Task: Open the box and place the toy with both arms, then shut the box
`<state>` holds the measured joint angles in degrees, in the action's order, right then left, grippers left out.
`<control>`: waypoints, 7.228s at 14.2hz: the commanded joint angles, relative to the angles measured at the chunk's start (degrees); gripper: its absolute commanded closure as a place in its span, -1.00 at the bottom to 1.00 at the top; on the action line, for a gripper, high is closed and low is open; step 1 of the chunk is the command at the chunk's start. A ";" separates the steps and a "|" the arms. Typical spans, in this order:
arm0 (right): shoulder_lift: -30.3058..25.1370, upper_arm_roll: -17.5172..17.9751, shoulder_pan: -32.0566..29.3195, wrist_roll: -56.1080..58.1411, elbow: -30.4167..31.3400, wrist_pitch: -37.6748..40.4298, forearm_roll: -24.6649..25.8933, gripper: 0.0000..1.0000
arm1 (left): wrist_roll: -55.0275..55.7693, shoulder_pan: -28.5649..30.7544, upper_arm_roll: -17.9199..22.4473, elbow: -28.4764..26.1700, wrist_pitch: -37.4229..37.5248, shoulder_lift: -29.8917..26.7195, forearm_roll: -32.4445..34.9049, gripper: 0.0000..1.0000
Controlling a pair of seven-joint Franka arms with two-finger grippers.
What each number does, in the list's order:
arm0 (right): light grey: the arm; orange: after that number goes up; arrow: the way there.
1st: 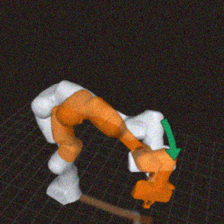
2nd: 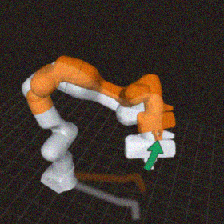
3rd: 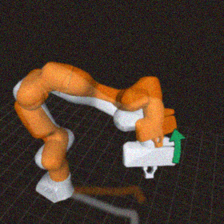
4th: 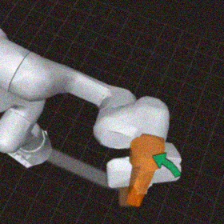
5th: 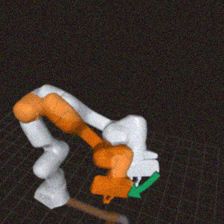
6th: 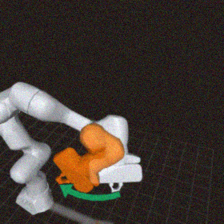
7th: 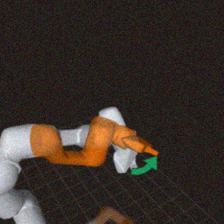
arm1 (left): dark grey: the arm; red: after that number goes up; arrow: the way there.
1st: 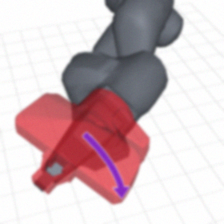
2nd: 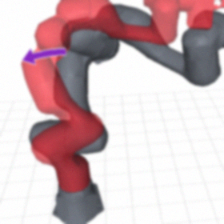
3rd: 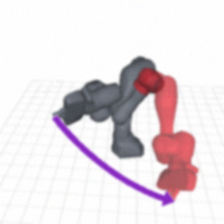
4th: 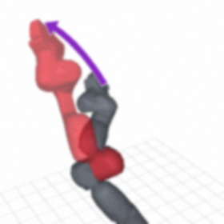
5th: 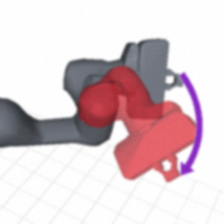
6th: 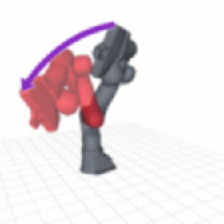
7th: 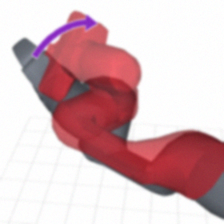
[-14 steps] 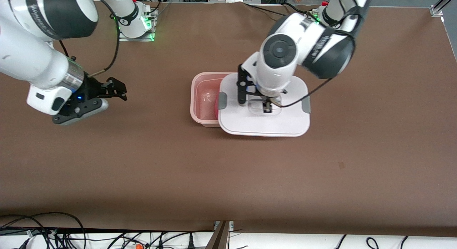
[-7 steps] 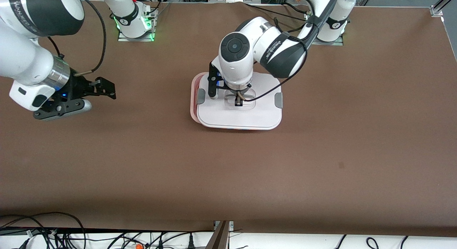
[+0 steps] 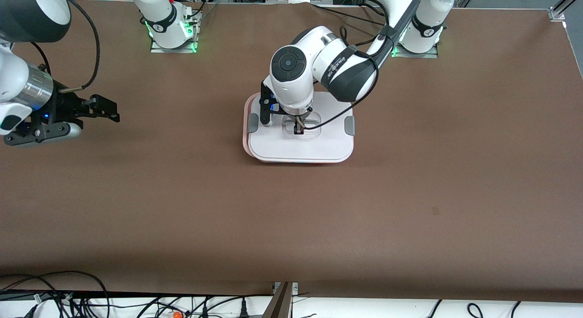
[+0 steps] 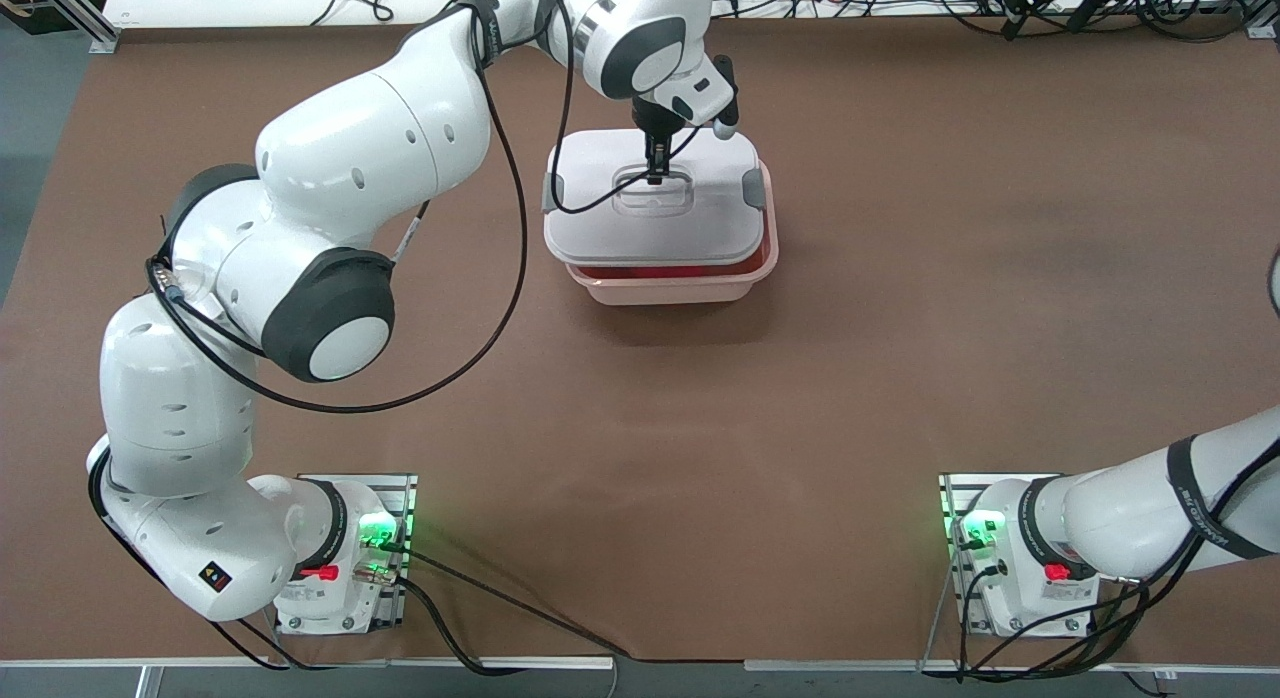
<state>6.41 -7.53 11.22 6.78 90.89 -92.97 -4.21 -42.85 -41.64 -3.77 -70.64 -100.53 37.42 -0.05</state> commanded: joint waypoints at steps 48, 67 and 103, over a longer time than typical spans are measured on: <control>-3.77 3.40 -3.23 -1.86 1.22 1.65 4.04 -1.00 | 8.39 -1.96 1.31 1.82 1.04 -0.24 1.72 -1.00; -3.69 3.31 -3.23 -1.86 1.22 0.95 3.86 -1.00 | 14.08 31.34 2.27 4.73 7.28 -8.58 1.81 -1.00; -0.17 -5.74 9.34 0.70 -1.07 4.29 -1.15 -1.00 | 43.20 45.25 3.59 -9.43 17.91 -28.45 -1.97 -1.00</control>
<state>9.65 -13.06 19.99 10.26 85.58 -88.10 -4.75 -0.38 3.76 0.30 -80.35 -83.38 9.11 -1.91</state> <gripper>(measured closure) 0.000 0.000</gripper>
